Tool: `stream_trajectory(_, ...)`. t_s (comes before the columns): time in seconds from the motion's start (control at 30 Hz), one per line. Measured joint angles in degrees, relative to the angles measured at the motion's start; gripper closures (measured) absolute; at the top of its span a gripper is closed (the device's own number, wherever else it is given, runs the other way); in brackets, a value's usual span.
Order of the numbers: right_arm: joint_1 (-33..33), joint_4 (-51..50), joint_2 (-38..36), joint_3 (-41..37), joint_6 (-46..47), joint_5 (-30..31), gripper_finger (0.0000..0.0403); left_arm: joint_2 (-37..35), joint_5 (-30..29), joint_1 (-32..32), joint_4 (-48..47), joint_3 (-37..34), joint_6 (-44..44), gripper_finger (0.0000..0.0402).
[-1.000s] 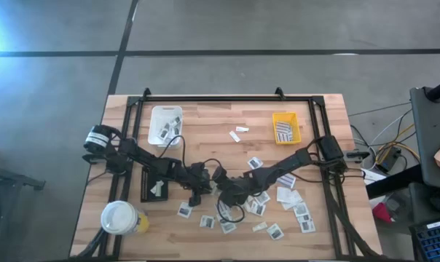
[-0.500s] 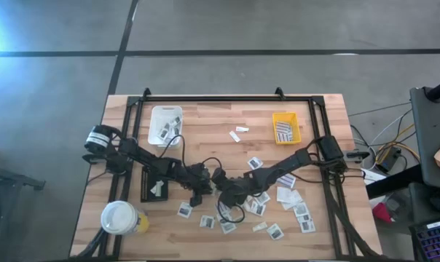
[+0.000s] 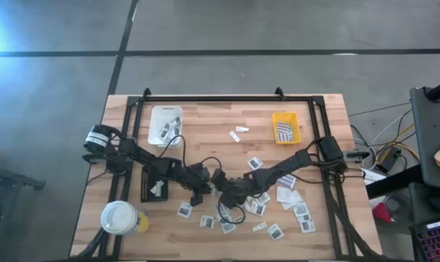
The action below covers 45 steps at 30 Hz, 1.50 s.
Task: Pick & Place First Aid Supplies
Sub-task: Put the green bandage pack into the black bin
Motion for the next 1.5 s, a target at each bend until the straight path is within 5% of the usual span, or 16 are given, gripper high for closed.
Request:
stream_trajectory(0.37, -0.1, -2.8, -0.1, 0.0, 2.1, -2.3, 0.0351, 0.3, 0.7, 0.0, 3.5, -0.2, 0.9, 0.0319)
stream_trajectory(0.77, -0.3, -3.4, -0.1, -0.1, 3.3, -2.7, 0.0351, 8.7, 2.6, 0.1, 14.2, 0.0, 0.4, 0.0319)
stream_trajectory(1.5, 0.9, -4.8, -0.1, -0.1, 2.7, -5.6, 0.0367, 4.3, 3.9, 1.9, 11.0, -0.1, 6.2, 0.0319)
